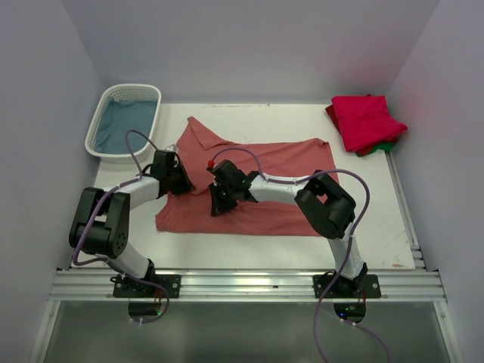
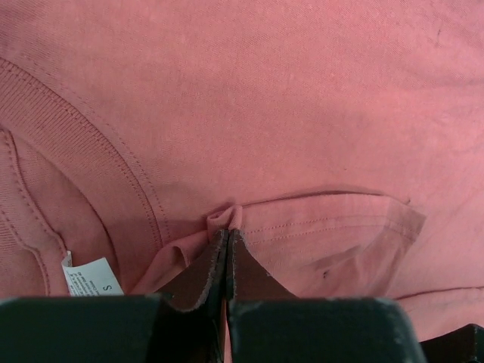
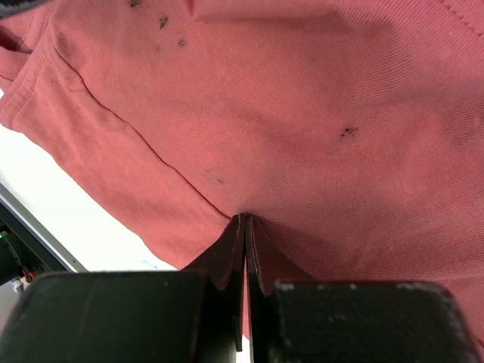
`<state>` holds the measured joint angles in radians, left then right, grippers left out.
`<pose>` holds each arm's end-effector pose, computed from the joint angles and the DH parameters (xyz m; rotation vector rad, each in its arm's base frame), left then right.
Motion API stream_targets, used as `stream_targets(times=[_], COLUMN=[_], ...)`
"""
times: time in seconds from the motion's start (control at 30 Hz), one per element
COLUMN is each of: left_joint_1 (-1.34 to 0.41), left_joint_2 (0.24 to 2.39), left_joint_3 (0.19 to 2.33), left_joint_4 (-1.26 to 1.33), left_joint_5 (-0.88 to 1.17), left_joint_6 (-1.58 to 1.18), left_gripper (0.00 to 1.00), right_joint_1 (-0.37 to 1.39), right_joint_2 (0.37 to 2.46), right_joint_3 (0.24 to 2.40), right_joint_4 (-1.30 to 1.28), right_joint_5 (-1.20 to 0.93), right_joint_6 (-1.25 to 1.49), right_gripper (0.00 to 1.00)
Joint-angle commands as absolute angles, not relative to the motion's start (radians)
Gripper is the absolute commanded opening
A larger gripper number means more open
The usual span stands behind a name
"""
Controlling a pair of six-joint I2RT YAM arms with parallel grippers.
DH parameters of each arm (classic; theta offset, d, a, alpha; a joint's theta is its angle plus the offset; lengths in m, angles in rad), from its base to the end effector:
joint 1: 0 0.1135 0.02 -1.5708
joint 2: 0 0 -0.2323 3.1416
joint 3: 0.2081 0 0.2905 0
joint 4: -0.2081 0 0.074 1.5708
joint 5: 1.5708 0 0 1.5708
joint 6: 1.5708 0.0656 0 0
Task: Fold and stack the t-shirts
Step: Fold the tshirt
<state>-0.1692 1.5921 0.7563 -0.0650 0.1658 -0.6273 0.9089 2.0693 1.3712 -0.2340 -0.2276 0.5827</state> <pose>0.3394 -0.0690 0.0664 -0.5040 2.4846 -0.5362 0.2769 0.3795 0.0701 -0.5393 2.6486 0.8328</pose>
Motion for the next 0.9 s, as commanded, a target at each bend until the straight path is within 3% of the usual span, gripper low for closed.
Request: stream_targets(times=[0.0, 0.3, 0.63, 0.77, 0.87], left_joint_1=[-0.160, -0.160, -0.160, -0.160, -0.161], left_joint_2=[1.556, 1.460, 1.493, 1.476, 1.546], left_joint_3=[0.742, 0.776, 0.833, 0.811, 0.889], left_joint_4=[-0.029, -0.015, 0.115, 0.152, -0.038], left_joint_5=[0.175, 0.133, 0.163, 0.072, 0.005], left_joint_6=[-0.614, -0.620, -0.609, -0.600, -0.607], left_gripper=[0.00, 0.00, 0.00, 0.00, 0.15], right_joint_1=[0.907, 0.907, 0.908, 0.907, 0.907], right_joint_2=[2.066, 2.077, 2.082, 2.082, 2.082], right_joint_3=[1.364, 1.374, 1.374, 1.377, 1.379], right_joint_4=[-0.232, -0.238, -0.245, -0.249, -0.250], right_joint_5=[-0.216, -0.222, -0.218, -0.221, -0.219], right_joint_6=[0.571, 0.568, 0.561, 0.558, 0.557], right_gripper=[0.00, 0.00, 0.00, 0.00, 0.00])
